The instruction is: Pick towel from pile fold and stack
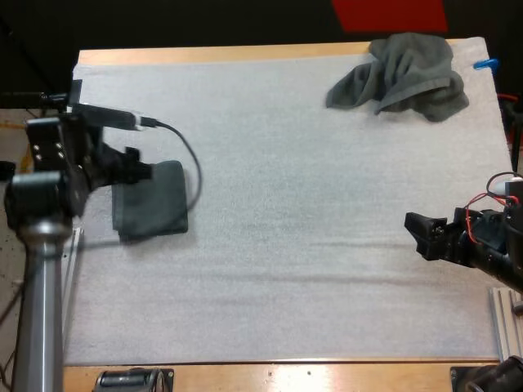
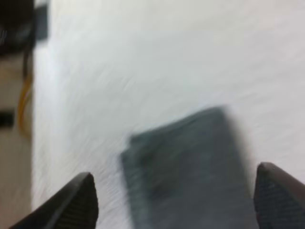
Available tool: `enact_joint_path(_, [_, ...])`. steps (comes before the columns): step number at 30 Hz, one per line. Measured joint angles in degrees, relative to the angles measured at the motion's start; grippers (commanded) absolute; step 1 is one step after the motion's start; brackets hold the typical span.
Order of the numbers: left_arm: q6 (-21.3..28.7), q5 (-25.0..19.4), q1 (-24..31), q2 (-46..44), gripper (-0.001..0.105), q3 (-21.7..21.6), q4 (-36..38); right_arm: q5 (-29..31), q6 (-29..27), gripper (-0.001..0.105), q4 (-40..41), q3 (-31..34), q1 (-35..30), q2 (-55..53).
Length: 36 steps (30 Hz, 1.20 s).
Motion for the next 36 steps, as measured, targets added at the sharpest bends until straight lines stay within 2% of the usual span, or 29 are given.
enact_joint_path(2, [-2.7,0.3,-3.7,-3.4,0.066,0.0,0.0,0.0,-1.6,0.075,0.0,0.0,0.0,0.3])
enact_joint_path(6, [-4.2,0.3,-9.1,-7.9,0.066,0.0,0.8,0.9,-5.1,0.075,0.0,0.0,0.0,2.7])
enact_joint_path(10, [-4.3,0.4,-11.0,-10.5,0.066,0.0,4.0,2.1,-8.6,0.075,-0.3,0.1,-1.5,6.8])
enact_joint_path(13, [-4.4,-0.8,-11.0,-12.6,0.066,0.1,7.0,2.2,-11.6,0.075,-1.0,0.0,-5.7,8.7])
enact_joint_path(17, [-2.5,-4.8,-11.0,-16.3,0.066,0.1,9.5,2.7,-17.0,0.075,-1.0,0.0,-13.7,8.4])
enact_joint_path(19, [-2.1,-5.4,-11.0,-18.1,0.066,0.1,10.0,2.7,-19.0,0.075,-1.0,0.0,-18.4,8.0])
enact_joint_path(23, [-1.6,-6.0,-11.0,-21.6,0.066,0.4,9.9,2.7,-20.3,0.075,-0.8,0.0,-25.1,5.7])
enact_joint_path(29, [-0.4,-9.7,-9.0,-27.7,0.066,5.0,9.9,2.7,-21.9,0.075,0.1,0.0,-27.8,-0.7])
enact_joint_path(36, [-0.5,-10.2,-7.6,-37.3,0.066,12.7,9.9,2.7,-21.9,0.075,3.4,0.0,-27.8,-8.9])
